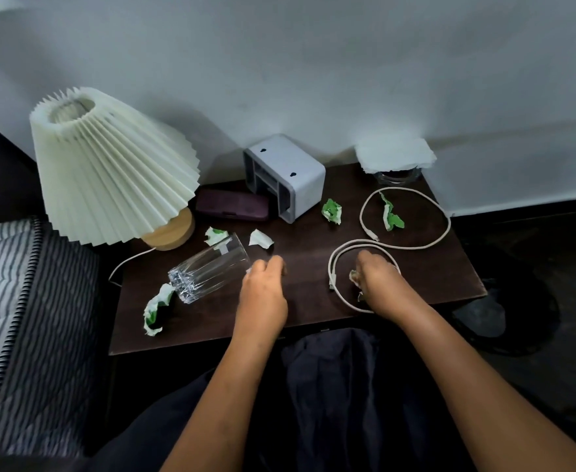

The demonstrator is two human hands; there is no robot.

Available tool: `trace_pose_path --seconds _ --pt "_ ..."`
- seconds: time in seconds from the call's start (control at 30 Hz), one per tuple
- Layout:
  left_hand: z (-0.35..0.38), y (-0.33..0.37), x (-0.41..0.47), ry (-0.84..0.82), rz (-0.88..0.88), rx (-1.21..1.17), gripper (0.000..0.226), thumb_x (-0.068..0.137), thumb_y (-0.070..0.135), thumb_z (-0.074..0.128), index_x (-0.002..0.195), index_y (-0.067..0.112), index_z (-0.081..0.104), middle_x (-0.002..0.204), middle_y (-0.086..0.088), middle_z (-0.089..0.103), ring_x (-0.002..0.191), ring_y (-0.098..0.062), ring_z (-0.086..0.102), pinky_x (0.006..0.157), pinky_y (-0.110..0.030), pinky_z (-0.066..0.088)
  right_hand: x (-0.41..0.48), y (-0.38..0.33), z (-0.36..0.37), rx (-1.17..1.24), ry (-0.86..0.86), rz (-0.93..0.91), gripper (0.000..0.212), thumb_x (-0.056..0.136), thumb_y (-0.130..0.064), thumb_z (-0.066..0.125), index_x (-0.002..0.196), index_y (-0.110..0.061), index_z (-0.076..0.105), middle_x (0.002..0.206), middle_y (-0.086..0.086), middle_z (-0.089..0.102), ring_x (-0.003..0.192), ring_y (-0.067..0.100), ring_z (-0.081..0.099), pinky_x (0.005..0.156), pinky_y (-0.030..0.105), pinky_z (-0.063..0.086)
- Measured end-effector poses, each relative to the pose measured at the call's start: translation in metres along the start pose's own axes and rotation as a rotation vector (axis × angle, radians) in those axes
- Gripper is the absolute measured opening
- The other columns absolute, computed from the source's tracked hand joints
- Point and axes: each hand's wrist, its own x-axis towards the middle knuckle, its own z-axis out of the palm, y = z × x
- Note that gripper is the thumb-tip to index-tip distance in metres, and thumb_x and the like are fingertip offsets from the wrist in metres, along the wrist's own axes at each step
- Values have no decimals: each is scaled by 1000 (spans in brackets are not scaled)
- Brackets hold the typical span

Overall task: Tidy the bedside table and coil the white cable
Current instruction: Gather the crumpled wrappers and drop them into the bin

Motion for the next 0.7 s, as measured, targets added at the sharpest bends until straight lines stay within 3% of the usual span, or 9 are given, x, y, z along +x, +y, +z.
trace_pose_path --seconds 0.1,0.23,0.4,0.53,0.6,0.7 --pt "-4 -3 -3 12 -46 104 50 83 -7 40 127 17 38 112 -11 41 93 -35 54 73 -37 39 2 -2 -10 211 121 34 21 81 4 32 93 -13 37 81 10 51 72 28 50 66 37 40" --pt "0 -1 -10 -22 -132 194 55 89 -3 36 138 20 27 120 -14 39 96 -35 57 74 -37 42 7 1 -18 352 277 77 10 92 -6 34 94 -16 37 76 9 53 72 33 53 66 38 40" --pt "0 -5 -6 -45 -202 172 28 93 11 46 121 15 42 108 -11 51 97 -34 59 67 -34 37 11 6 -24 289 281 116 14 97 -27 40 99 -14 44 84 13 60 81 35 57 72 40 44" --pt "1 -4 -3 -36 -196 171 25 95 22 47 118 13 41 107 -12 52 97 -33 59 66 -34 37 15 6 -27 245 297 131 19 94 -33 47 99 -15 47 79 8 58 79 33 58 66 35 42" --pt "2 -3 -1 -9 -177 186 21 98 22 39 116 12 42 108 -12 52 97 -34 60 66 -34 36 21 9 -30 196 335 140 17 92 -28 52 100 -13 49 83 11 60 82 36 59 68 37 43" --pt "1 2 3 46 -141 144 20 99 19 32 108 11 48 106 -12 53 95 -35 59 66 -34 35 29 18 -34 42 426 106 20 90 -9 49 109 -9 51 107 18 54 88 44 58 74 45 44"
